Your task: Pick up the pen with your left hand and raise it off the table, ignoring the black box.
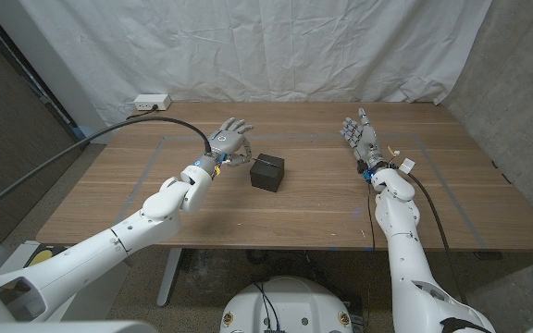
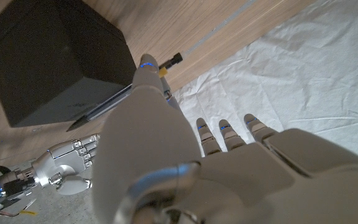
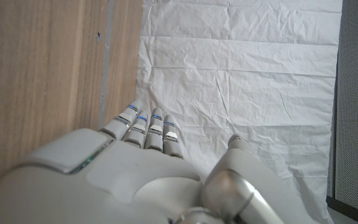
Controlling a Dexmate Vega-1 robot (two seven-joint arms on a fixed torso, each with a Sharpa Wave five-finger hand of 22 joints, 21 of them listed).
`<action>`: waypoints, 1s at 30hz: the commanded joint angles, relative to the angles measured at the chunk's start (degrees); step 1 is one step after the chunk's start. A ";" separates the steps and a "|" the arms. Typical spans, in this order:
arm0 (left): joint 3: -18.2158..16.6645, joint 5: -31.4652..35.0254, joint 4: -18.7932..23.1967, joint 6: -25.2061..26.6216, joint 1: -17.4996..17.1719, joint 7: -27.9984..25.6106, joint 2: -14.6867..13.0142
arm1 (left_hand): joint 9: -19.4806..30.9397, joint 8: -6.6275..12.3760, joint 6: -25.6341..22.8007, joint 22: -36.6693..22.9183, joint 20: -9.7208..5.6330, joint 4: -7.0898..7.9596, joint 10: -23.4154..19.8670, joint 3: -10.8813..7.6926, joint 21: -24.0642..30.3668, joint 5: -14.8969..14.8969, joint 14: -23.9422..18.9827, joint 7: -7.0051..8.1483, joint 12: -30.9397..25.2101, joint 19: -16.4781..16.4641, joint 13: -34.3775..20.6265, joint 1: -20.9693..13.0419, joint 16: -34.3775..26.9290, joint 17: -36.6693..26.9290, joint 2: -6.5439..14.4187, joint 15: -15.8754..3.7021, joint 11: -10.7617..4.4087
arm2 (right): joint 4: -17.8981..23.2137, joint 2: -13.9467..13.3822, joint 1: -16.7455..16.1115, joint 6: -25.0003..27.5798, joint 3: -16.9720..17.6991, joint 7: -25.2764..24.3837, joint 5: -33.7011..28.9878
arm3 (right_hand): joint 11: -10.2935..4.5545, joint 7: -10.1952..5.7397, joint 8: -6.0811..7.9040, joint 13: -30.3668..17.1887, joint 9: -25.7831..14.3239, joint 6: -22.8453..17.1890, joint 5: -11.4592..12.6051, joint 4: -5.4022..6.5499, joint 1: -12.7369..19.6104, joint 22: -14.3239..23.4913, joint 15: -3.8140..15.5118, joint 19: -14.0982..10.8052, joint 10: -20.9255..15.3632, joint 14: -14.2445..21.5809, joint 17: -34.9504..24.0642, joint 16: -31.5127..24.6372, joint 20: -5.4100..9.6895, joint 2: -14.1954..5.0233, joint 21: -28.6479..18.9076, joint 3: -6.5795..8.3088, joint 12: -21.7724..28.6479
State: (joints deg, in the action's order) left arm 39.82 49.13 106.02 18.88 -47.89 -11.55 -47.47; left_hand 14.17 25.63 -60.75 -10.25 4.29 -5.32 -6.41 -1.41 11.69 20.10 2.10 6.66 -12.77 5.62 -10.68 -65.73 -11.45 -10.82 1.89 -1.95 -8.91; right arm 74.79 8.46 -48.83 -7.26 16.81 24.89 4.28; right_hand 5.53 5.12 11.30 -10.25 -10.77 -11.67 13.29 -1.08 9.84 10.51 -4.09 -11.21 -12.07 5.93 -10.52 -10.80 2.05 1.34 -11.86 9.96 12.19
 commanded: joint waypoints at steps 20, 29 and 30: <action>-1.29 -2.37 1.40 1.49 -0.73 -1.42 -0.10 | 2.61 2.26 -3.21 -0.31 0.25 0.11 -0.38 0.70 0.33 -0.51 0.01 -0.60 0.25 -0.39 -0.15 -0.23 0.14 -0.10 0.79 -5.61 -0.20 | 1.18 -0.27 -0.20 0.64 -0.42 0.11 -0.30 | 0.04 -0.14 0.01 -0.31 -0.15 -0.18 0.15 -0.02 0.19 0.33 0.03 -0.50 -0.41 0.64 -0.31 -0.08 -0.10 -0.51 0.01 -0.35 -0.10; -1.73 -2.01 3.04 2.22 -0.98 -1.21 -0.73 | 2.79 2.51 -2.97 -0.31 0.24 0.19 -0.50 0.84 0.29 -0.62 -0.05 -0.63 0.32 -0.40 -0.16 -0.34 0.15 -0.12 0.96 -5.67 -0.36 | 1.91 -0.31 -0.51 0.73 -0.62 -0.51 -0.87 | -0.08 -0.17 0.07 -0.31 -0.15 -0.32 0.14 -0.04 0.17 0.33 0.20 -0.74 -0.65 1.04 -0.31 -0.23 -0.07 -0.54 -0.08 -0.40 -0.01; -1.85 -1.99 3.28 2.29 -1.05 -1.25 -0.83 | 2.84 2.53 -2.79 -0.31 0.33 0.19 -0.48 0.87 0.28 -0.65 -0.04 -0.60 0.36 -0.39 -0.16 -0.38 0.17 -0.13 0.99 -5.58 -0.18 | 1.93 -0.29 -0.52 0.70 -0.60 -0.49 -0.80 | -0.09 -0.17 0.09 -0.31 -0.15 -0.36 0.14 -0.04 0.17 0.33 0.20 -0.76 -0.66 1.05 -0.31 -0.24 -0.06 -0.55 -0.09 -0.40 -0.01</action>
State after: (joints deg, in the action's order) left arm 38.53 46.99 107.57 20.55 -48.81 -12.94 -47.65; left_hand 14.17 25.67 -60.75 -10.25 4.49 -5.22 -6.72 -0.87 11.69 19.65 2.10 6.66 -12.49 5.43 -10.68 -65.76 -11.45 -10.80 2.30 -1.95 -9.22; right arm 76.09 8.23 -49.06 -6.73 16.38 24.88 3.92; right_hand 5.53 5.13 11.31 -10.25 -10.81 -11.67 13.29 -1.24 9.84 10.51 -3.69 -11.20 -12.07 6.35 -10.52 -10.80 2.06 1.34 -11.86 9.80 12.19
